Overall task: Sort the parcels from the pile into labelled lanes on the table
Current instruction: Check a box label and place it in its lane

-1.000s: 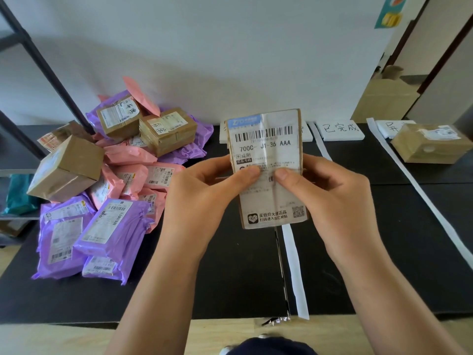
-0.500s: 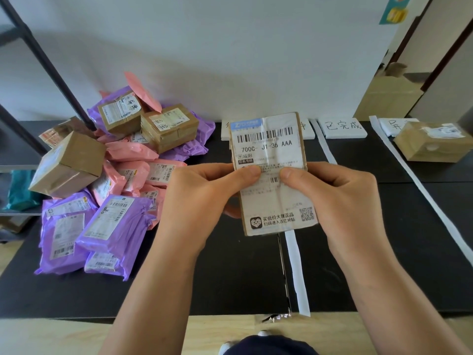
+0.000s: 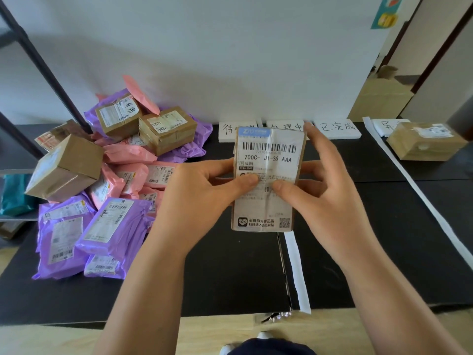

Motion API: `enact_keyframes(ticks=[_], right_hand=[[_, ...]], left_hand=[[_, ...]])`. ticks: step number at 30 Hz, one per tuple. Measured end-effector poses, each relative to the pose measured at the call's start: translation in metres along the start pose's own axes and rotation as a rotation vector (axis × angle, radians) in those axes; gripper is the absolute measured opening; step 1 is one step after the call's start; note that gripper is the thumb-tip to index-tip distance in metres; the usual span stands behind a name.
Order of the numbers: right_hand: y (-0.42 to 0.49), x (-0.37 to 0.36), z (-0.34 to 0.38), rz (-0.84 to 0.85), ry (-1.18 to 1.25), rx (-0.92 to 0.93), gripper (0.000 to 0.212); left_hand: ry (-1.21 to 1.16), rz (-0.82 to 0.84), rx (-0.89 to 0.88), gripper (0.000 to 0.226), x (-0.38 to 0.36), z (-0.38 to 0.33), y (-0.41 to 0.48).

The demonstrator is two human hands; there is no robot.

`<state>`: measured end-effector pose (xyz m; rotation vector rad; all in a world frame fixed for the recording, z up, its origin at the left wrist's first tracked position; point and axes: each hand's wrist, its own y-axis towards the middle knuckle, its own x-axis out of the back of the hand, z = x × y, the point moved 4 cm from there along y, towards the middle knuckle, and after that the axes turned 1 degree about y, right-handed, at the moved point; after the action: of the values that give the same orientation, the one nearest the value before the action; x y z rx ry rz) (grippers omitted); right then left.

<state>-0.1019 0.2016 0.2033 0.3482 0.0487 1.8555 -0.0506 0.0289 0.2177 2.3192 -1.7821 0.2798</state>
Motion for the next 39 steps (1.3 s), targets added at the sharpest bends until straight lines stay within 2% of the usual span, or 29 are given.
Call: enact_keyframes(ticks=[2, 6, 10, 14, 18, 21, 25, 30, 35, 39], right_hand=[[-0.002, -0.001, 0.000, 0.012, -0.060, 0.018, 0.080], [-0.012, 0.005, -0.001, -0.057, -0.069, 0.004, 0.067], [-0.030, 0.019, -0.009, -0.183, 0.006, -0.072, 0.049], [-0.050, 0.042, -0.021, -0.346, 0.114, -0.168, 0.046], [-0.064, 0.077, -0.030, -0.518, 0.309, -0.226, 0.048], [-0.071, 0.103, -0.037, -0.598, 0.356, -0.232, 0.049], [-0.079, 0.149, -0.048, -0.598, 0.415, -0.276, 0.045], [-0.104, 0.232, -0.069, -0.617, 0.282, -0.357, 0.025], [-0.133, 0.314, -0.098, -0.634, 0.187, -0.436, 0.018], [-0.144, 0.358, -0.117, -0.655, 0.200, -0.489, 0.017]], left_hand=[[-0.013, 0.012, -0.009, 0.022, -0.002, 0.004, -0.001], [-0.030, 0.071, -0.004, 0.023, -0.012, 0.012, -0.003], [-0.049, 0.098, -0.002, 0.022, -0.028, 0.016, -0.005], [-0.038, 0.150, -0.023, 0.019, -0.048, 0.017, -0.009], [0.062, 0.191, -0.076, 0.035, -0.072, 0.011, -0.016], [0.120, 0.232, -0.134, 0.046, -0.100, 0.001, -0.020], [0.129, 0.251, -0.150, 0.053, -0.153, -0.015, -0.025], [0.003, 0.213, -0.027, 0.048, -0.235, -0.027, -0.024], [-0.034, 0.195, 0.017, 0.047, -0.327, -0.038, -0.029], [-0.062, 0.193, 0.056, 0.042, -0.377, -0.039, -0.035]])
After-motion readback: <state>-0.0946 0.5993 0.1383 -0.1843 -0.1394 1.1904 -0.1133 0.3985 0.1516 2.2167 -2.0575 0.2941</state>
